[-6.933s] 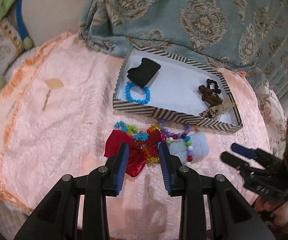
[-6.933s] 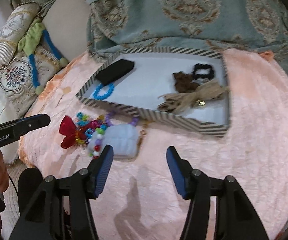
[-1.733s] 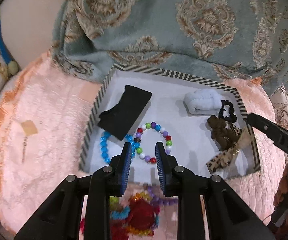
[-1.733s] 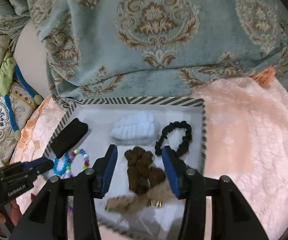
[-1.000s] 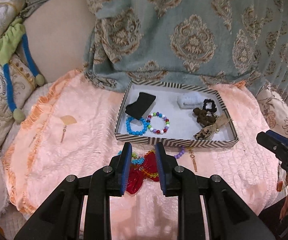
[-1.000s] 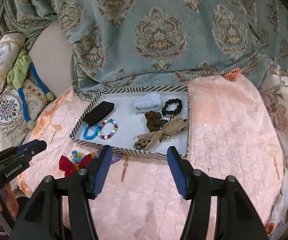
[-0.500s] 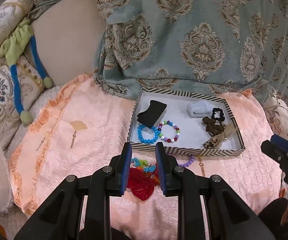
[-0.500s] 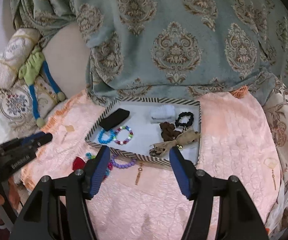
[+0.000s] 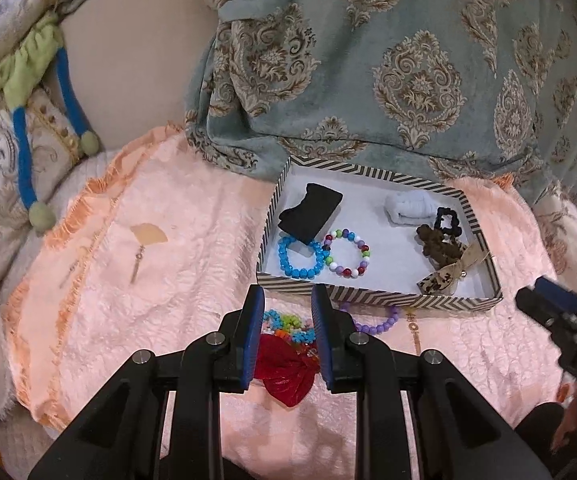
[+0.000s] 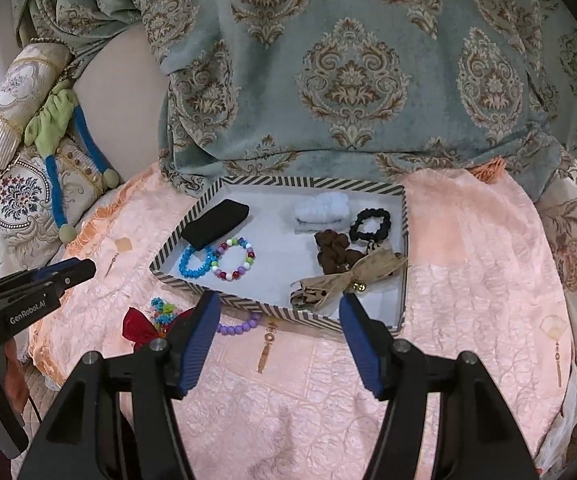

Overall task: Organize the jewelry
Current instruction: 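Lift both open grippers from the tray and move them to the red bow, then grasp the red bow with the left gripper while the right grasps the orange bead bracelet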

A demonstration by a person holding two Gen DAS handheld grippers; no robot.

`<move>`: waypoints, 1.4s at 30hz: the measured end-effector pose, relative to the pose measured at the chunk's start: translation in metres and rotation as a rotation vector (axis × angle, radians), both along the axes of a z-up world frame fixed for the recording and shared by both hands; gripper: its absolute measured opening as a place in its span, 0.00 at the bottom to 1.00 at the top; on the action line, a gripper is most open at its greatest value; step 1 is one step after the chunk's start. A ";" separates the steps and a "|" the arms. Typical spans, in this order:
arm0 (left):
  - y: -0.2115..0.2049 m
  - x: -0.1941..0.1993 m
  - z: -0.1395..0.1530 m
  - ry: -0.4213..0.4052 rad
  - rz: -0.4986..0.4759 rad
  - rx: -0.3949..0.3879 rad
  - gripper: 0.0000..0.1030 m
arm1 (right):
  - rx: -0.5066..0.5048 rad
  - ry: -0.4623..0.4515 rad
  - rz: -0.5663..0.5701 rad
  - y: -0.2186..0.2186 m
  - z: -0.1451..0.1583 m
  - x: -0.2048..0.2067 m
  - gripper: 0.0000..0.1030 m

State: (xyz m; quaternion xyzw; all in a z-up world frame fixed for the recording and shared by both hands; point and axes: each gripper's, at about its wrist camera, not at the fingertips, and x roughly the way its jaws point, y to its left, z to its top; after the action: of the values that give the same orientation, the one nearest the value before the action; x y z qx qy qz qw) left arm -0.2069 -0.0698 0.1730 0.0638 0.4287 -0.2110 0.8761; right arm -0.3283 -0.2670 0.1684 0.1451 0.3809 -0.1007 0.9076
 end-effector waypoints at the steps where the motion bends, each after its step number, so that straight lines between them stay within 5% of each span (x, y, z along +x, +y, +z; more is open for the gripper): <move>1: 0.003 0.002 -0.001 0.017 0.002 -0.016 0.08 | 0.003 0.006 0.004 0.000 -0.002 0.002 0.63; 7: 0.021 0.010 -0.007 0.096 0.018 -0.088 0.08 | 0.016 0.025 0.037 0.006 -0.015 0.006 0.63; 22: 0.025 0.001 -0.036 0.161 -0.015 -0.097 0.14 | 0.052 0.032 0.115 0.022 -0.030 0.013 0.63; 30: 0.032 0.012 -0.072 0.265 -0.005 -0.133 0.17 | 0.112 0.091 0.188 0.033 -0.069 0.029 0.38; 35: 0.040 0.024 -0.098 0.343 0.015 -0.166 0.18 | 0.149 0.132 0.184 0.034 -0.099 0.045 0.37; 38: 0.040 0.026 -0.109 0.360 -0.002 -0.203 0.30 | 0.163 0.163 0.164 0.031 -0.113 0.053 0.38; 42: 0.034 0.031 -0.119 0.371 -0.011 -0.185 0.32 | 0.185 0.142 0.217 0.042 -0.113 0.058 0.38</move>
State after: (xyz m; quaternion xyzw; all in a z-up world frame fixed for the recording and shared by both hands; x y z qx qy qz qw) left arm -0.1762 -0.0355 0.0540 -0.0543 0.5611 -0.2625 0.7831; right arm -0.2706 -0.2250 0.0557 0.1785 0.4653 0.0235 0.8667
